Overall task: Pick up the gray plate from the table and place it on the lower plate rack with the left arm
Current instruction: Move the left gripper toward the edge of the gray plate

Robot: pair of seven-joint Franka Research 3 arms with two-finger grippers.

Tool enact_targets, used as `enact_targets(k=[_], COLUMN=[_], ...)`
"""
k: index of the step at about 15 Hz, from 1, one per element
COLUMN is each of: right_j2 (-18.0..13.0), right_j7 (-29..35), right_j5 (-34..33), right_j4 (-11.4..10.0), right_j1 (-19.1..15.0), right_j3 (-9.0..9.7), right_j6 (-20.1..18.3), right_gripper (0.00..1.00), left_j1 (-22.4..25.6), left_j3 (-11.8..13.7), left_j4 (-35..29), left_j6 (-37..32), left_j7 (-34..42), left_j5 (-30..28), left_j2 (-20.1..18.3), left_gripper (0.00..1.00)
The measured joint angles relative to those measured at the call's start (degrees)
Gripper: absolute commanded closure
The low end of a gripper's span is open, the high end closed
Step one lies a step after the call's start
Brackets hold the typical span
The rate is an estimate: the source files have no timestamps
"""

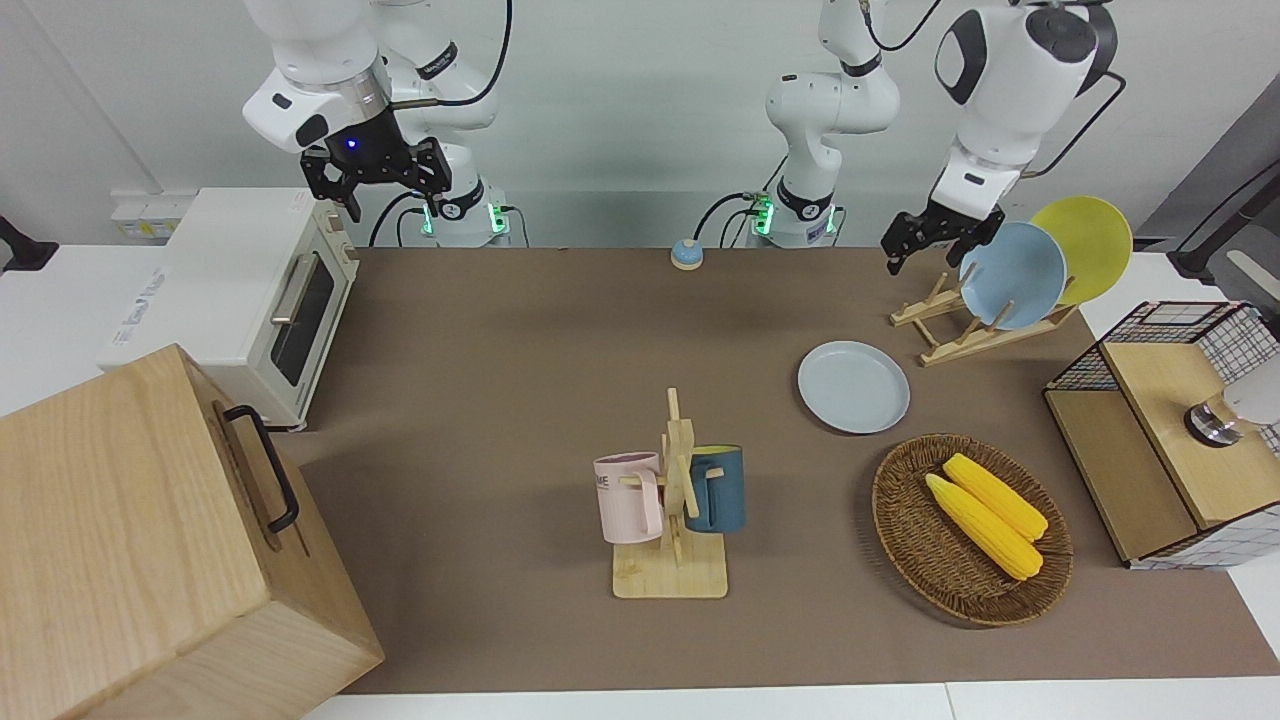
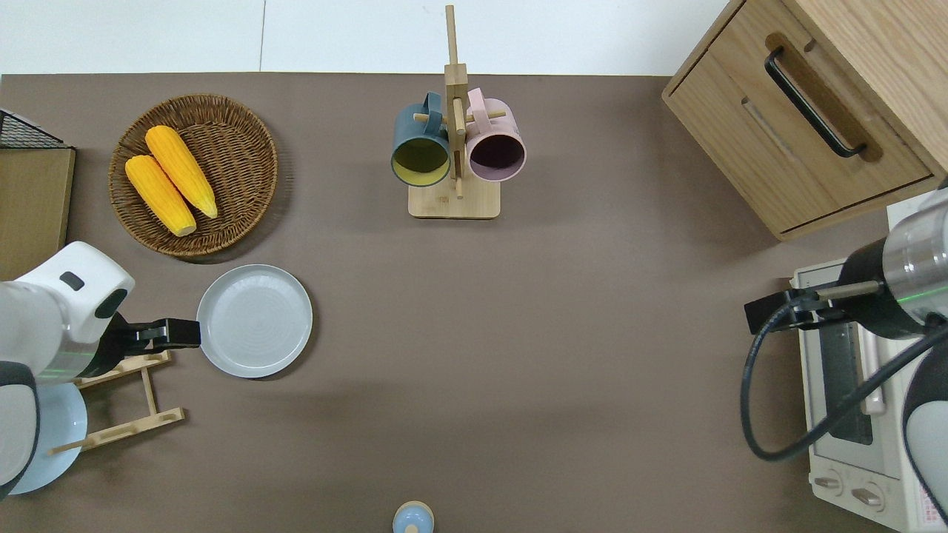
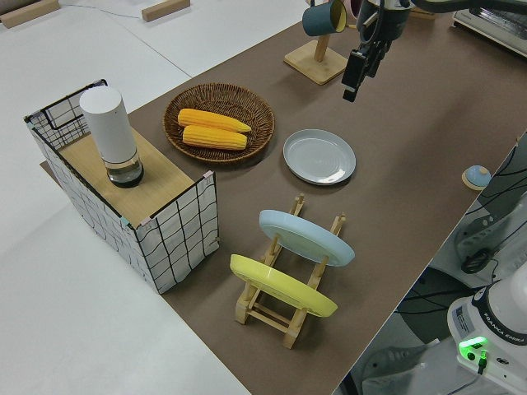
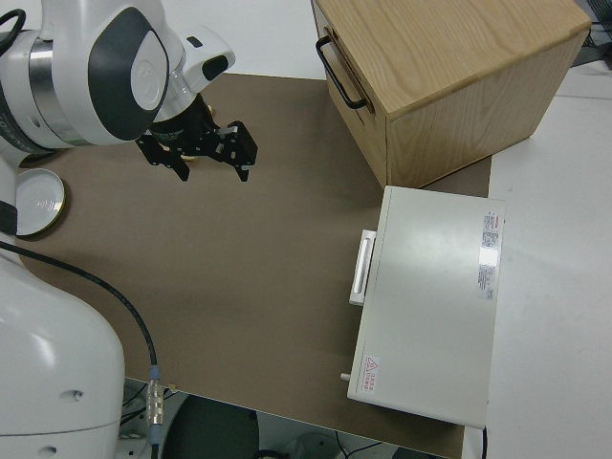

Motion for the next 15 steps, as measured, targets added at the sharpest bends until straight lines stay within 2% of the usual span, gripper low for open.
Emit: enact_targets(k=[5, 11, 15], right_j2=[0.00, 0.00, 0.00], right_j7=[0.00, 0.00, 0.00], right_j5=[0.00, 0.00, 0.00], right_j4=[0.00, 0.00, 0.00], right_j1=[0.00, 0.00, 0.00], right_j3=[0.00, 0.00, 0.00], right_j6=[0.00, 0.00, 0.00], right_gripper=[0.011, 0.011, 0.011], left_j1=[0.54, 0.70, 0.71], left_j3=[0.58, 3.14, 3.68], left_j4=[-4.19, -4.74, -4.87], left_j6=[4.93, 6.93, 8.25], left_j7=[-0.21, -0.32, -0.36], left_j5=[0.00, 0.00, 0.00], left_j2=[2.78, 7.10, 9.86], left_gripper=[0.01, 0.01, 0.01])
